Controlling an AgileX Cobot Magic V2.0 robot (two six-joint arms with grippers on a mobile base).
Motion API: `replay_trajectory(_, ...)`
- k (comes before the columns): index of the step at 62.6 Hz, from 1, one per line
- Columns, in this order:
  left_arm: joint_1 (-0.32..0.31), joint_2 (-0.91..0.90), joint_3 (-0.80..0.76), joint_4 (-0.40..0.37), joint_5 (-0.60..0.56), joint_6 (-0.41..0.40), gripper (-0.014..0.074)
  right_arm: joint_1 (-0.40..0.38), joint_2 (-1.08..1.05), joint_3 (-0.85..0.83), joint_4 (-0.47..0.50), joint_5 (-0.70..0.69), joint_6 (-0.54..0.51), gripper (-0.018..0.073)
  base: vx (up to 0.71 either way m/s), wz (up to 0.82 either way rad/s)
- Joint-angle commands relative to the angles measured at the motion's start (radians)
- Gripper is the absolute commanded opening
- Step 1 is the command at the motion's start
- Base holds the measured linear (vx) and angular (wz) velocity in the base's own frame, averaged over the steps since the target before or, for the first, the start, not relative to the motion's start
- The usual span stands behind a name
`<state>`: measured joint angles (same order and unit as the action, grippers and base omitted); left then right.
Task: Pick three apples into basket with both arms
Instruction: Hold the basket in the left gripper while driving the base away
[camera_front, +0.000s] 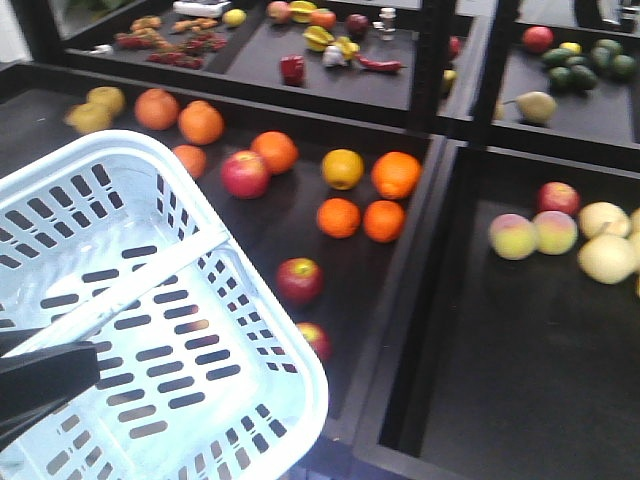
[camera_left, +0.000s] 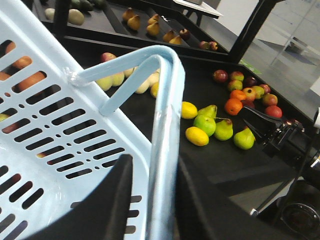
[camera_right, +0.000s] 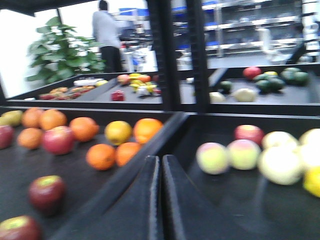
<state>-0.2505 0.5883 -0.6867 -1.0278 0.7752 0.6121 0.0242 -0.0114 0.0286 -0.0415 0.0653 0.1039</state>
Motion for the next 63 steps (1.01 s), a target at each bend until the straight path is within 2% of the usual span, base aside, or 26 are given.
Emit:
replay_trajectory(1, -0.004, -0.002, -0.027, -0.057, -0.052, 0.009, -0.0006, -0.004, -0.012, 0.013, -0.003, -0.075, -0.007, -0.0005, -0.13, 0.54)
replay_trajectory(63, -0.004, -0.002, -0.027, -0.057, -0.052, 0.009, -0.0006, -0.004, -0.012, 0.013, -0.003, -0.075, -0.007, -0.0005, -0.17, 0.66)
